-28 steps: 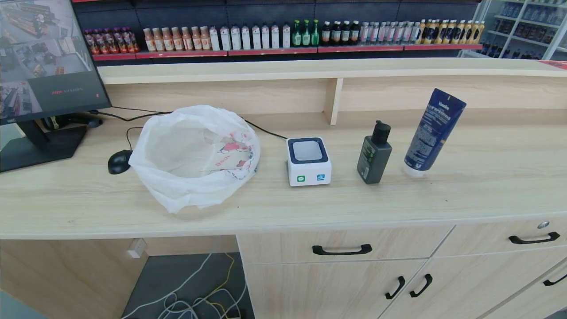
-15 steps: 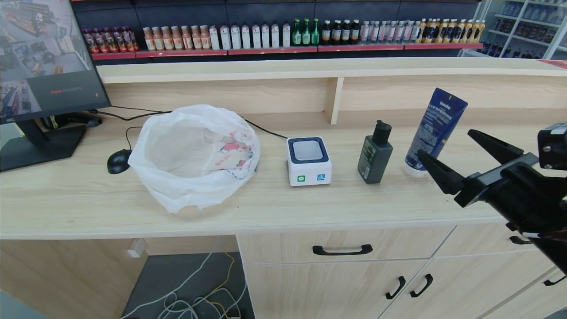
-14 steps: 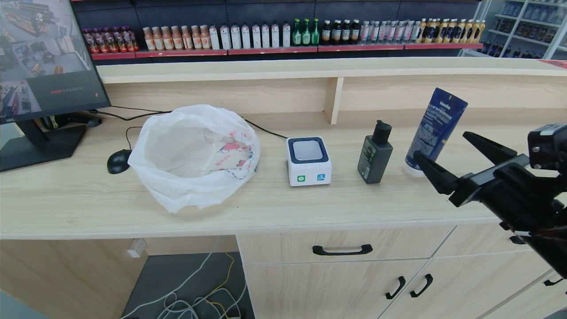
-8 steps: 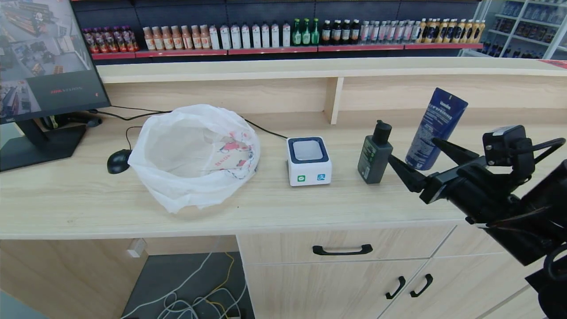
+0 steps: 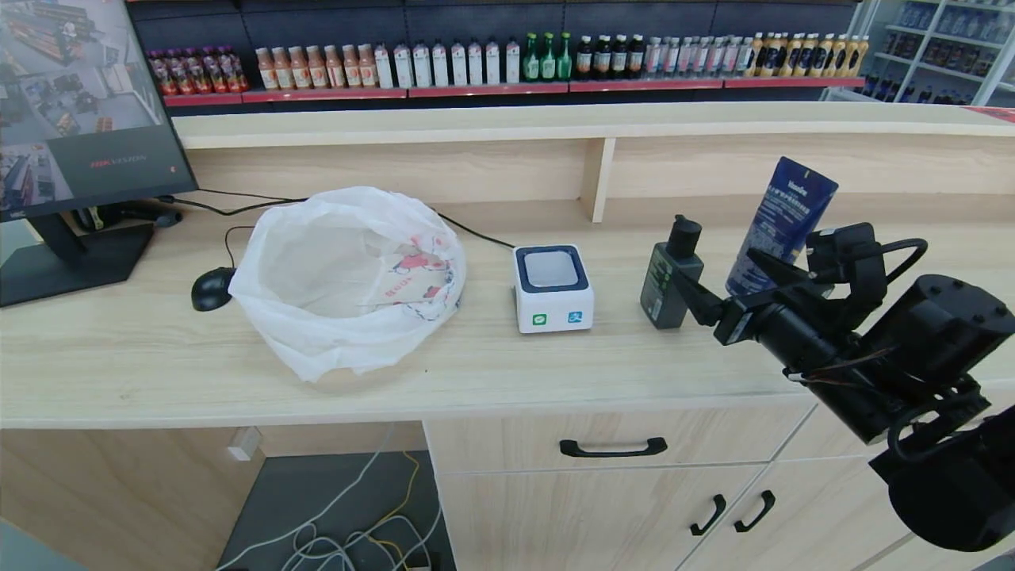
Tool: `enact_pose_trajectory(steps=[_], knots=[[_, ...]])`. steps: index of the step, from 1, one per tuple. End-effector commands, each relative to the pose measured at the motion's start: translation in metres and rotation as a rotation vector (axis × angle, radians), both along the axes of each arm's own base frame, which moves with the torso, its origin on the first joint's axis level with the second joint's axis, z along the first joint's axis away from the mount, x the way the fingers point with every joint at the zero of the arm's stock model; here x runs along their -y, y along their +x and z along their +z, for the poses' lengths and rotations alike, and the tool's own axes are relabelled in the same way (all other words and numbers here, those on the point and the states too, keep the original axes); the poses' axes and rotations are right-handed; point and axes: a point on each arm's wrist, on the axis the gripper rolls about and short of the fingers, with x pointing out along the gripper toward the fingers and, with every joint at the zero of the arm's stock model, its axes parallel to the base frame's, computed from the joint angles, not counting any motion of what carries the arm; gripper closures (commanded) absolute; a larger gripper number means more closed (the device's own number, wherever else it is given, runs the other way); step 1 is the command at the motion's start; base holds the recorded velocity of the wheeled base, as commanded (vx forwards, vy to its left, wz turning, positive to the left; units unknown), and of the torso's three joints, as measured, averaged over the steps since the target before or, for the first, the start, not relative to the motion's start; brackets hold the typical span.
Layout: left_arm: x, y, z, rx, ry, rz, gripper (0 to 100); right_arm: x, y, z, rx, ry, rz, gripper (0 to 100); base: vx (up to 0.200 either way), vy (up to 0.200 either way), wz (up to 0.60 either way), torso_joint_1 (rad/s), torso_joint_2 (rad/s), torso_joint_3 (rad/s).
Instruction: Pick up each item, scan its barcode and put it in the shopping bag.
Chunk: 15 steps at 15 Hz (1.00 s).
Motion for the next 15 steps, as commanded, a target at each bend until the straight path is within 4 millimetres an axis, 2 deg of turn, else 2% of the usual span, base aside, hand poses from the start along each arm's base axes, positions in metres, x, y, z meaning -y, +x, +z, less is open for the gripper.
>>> enact_pose_trajectory(steps=[1, 6, 9, 15], knots=[[0.0, 0.0, 0.0, 0.0, 0.001, 0.001, 0, -0.003, 0.012, -0.001, 0.007, 0.016, -0.011, 0, 0.0, 0.0, 0.0, 0.0, 0.0, 0.0], [0.0, 0.0, 0.0, 0.0, 0.001, 0.001, 0, -0.007, 0.024, -0.007, -0.005, 0.035, -0.014, 0, 0.0, 0.0, 0.0, 0.0, 0.0, 0.0], [0.0, 0.0, 0.0, 0.002, 0.001, 0.001, 0, -0.013, 0.043, -0.006, 0.022, 0.067, -0.011, 0, 0.0, 0.0, 0.0, 0.0, 0.0, 0.0], [0.0, 0.0, 0.0, 0.0, 0.001, 0.001, 0, -0.018, 0.062, -0.014, 0.027, 0.08, -0.045, 0, 0.0, 0.0, 0.0, 0.0, 0.0, 0.0]])
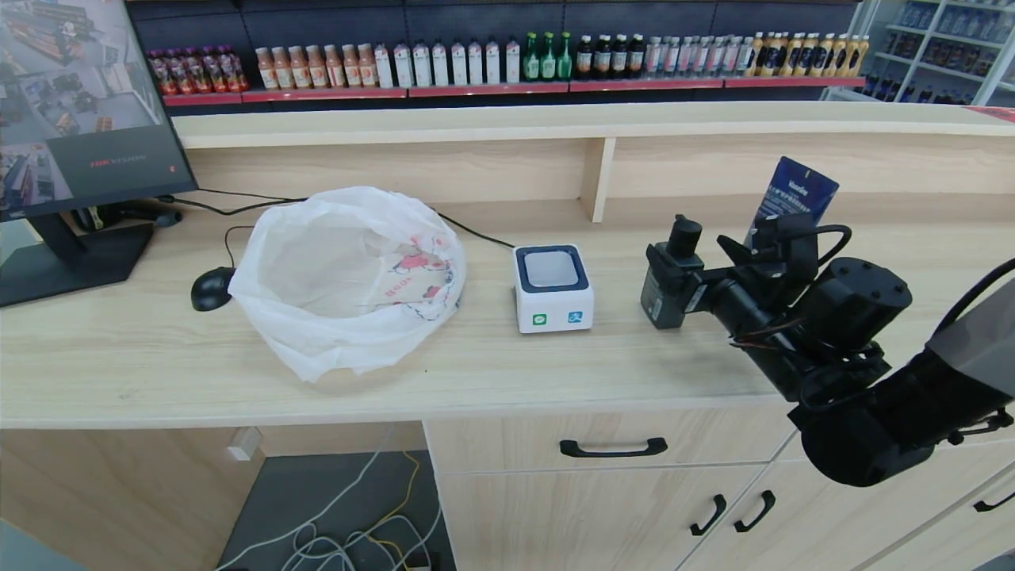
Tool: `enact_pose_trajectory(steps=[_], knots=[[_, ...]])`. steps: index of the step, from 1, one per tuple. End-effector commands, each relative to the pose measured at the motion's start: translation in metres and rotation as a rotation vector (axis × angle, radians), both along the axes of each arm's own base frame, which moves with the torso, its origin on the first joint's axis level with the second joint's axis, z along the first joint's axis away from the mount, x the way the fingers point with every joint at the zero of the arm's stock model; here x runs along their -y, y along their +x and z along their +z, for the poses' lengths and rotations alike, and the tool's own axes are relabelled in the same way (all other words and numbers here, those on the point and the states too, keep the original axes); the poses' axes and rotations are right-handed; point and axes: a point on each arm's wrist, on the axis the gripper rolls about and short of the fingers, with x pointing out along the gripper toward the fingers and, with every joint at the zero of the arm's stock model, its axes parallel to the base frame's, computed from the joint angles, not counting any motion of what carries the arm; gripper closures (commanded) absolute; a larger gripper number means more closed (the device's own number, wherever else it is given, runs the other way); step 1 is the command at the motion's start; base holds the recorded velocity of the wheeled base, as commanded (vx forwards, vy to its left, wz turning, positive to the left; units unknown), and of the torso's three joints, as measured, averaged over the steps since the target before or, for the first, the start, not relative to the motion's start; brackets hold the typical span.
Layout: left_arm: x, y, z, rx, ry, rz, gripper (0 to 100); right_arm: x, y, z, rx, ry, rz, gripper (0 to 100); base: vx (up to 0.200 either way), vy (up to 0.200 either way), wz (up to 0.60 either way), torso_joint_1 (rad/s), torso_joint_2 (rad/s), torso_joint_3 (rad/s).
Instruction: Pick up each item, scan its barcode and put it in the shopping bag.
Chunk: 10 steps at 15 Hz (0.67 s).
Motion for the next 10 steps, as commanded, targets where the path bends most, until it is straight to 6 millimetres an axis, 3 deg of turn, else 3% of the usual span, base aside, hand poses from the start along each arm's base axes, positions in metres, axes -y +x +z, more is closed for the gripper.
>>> enact_pose_trajectory(steps=[1, 10], knots=[[0.0, 0.0, 0.0, 0.0, 0.0, 0.001, 0, -0.003, 0.009, -0.009, -0.014, -0.005, 0.0, 0, 0.0, 0.0, 0.0, 0.0, 0.0, 0.0], [0.0, 0.0, 0.0, 0.0, 0.0, 0.001, 0, -0.005, 0.023, -0.019, -0.023, -0.006, -0.004, 0, 0.0, 0.0, 0.0, 0.0, 0.0, 0.0]])
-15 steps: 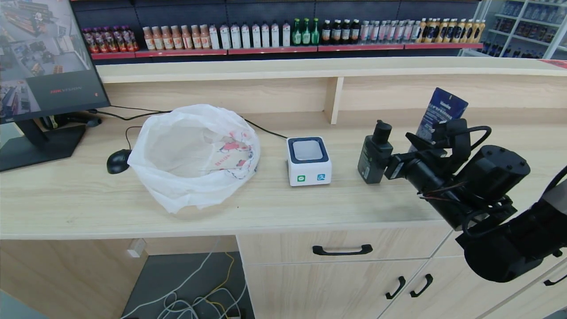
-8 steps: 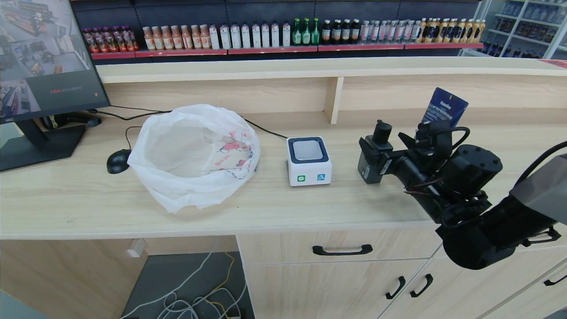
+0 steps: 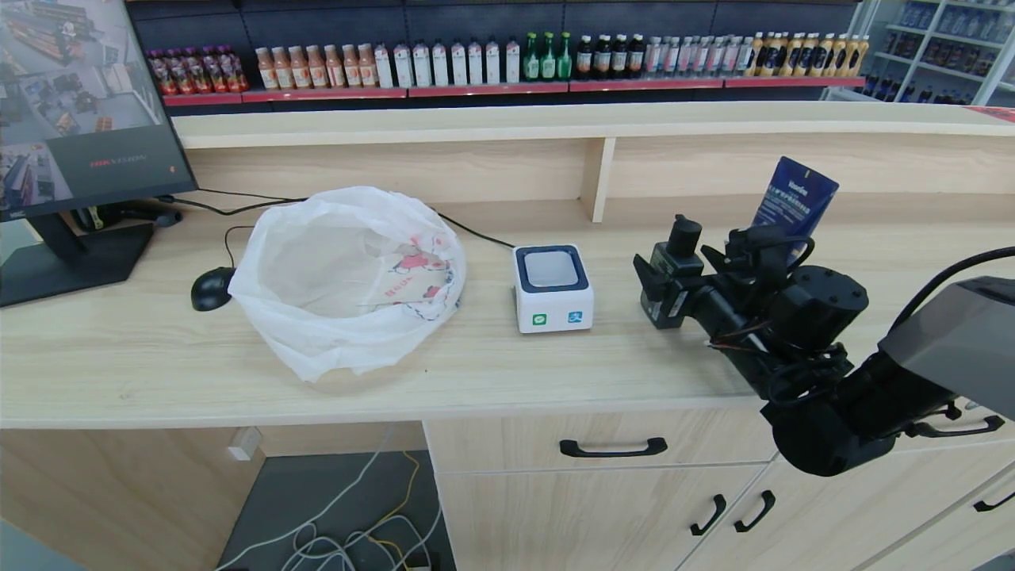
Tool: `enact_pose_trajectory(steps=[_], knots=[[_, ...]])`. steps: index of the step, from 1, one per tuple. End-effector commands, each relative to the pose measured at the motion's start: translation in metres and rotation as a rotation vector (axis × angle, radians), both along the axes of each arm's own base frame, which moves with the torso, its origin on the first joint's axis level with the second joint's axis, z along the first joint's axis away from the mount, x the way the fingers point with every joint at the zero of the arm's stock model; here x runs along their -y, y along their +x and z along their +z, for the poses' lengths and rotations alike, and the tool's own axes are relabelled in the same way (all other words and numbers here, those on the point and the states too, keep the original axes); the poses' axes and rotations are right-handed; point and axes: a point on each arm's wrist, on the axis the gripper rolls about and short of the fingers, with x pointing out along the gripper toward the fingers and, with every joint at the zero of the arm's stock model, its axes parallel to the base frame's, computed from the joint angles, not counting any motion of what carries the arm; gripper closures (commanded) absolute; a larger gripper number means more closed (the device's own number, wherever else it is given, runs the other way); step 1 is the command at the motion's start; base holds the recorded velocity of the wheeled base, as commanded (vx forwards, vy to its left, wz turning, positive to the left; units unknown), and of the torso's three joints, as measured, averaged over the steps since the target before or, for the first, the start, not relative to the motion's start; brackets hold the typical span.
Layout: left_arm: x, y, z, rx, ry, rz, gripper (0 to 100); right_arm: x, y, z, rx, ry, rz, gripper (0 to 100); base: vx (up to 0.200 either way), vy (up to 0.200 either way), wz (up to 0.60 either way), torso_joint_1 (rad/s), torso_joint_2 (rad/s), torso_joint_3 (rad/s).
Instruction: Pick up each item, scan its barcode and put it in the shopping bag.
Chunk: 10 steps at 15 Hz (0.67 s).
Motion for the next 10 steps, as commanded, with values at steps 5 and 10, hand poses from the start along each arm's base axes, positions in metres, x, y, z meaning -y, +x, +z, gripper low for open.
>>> enact_pose_trajectory(steps=[5, 10], knots=[[0.0, 0.0, 0.0, 0.0, 0.001, 0.001, 0, 0.0002, 0.0034, -0.0065, -0.015, -0.002, -0.002, 0, 0.0, 0.0, 0.0, 0.0, 0.0, 0.0], [0.0, 0.0, 0.0, 0.0, 0.001, 0.001, 0, 0.0055, 0.0063, -0.0096, -0.021, -0.004, -0.016, 0, 0.0, 0.0, 0.0, 0.0, 0.0, 0.0]])
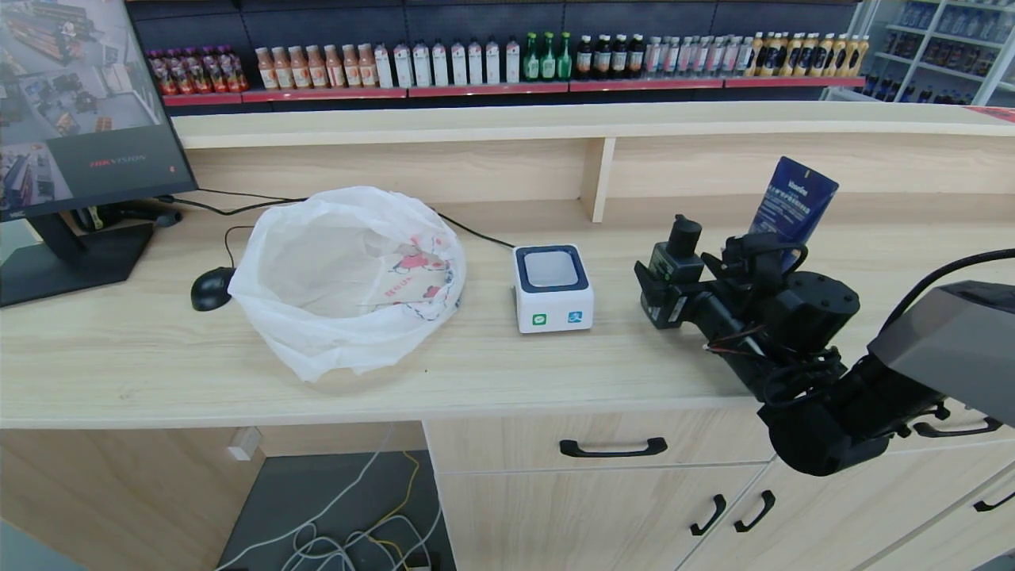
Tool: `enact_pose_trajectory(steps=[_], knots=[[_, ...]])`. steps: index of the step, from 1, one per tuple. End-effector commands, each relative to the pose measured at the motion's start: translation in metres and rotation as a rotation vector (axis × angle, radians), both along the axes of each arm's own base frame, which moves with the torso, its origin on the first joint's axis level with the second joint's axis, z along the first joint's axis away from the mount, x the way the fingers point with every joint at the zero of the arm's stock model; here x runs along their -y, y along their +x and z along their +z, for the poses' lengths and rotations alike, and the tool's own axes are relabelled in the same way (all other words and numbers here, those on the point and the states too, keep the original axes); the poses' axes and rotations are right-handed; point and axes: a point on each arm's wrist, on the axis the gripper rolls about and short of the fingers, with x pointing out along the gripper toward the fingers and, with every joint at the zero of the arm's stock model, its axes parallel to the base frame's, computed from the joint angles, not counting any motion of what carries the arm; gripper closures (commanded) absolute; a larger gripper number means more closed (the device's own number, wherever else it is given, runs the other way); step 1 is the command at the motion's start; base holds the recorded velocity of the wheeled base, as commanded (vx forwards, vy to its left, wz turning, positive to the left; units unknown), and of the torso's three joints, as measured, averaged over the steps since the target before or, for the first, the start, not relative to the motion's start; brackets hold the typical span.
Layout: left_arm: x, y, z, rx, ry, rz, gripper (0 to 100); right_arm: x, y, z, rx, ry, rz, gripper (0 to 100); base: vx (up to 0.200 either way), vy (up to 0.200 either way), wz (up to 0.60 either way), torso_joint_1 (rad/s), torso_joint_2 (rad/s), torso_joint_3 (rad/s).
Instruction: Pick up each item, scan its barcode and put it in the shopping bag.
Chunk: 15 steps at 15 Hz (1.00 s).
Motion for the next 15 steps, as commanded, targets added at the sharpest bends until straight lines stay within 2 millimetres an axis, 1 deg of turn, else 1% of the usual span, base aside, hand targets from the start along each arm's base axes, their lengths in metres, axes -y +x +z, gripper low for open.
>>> enact_pose_trajectory(steps=[1, 7, 9, 10, 15], knots=[[0.0, 0.0, 0.0002, 0.002, -0.001, 0.001, 0, 0.0004, 0.0004, -0.0001, 0.001, 0.0, -0.001, 0, 0.0, 0.0, 0.0, 0.0, 0.0, 0.0], [0.0, 0.0, 0.0, 0.0, -0.001, 0.001, 0, 0.0004, 0.0005, -0.0007, -0.001, 0.0, -0.003, 0, 0.0, 0.0, 0.0, 0.0, 0.0, 0.0], [0.0, 0.0, 0.0, 0.0, 0.0, 0.001, 0, 0.0001, -0.0007, -0.0036, -0.012, -0.005, -0.002, 0, 0.0, 0.0, 0.0, 0.0, 0.0, 0.0], [0.0, 0.0, 0.0, 0.0, 0.0, 0.001, 0, 0.0001, -0.0005, -0.0033, -0.01, -0.004, -0.002, 100, 0.0, 0.0, 0.0, 0.0, 0.0, 0.0], [0.0, 0.0, 0.0, 0.0, 0.0, 0.001, 0, -0.0014, -0.0018, -0.0027, -0.01, -0.005, 0.003, 100, 0.0, 0.0, 0.0, 0.0, 0.0, 0.0]])
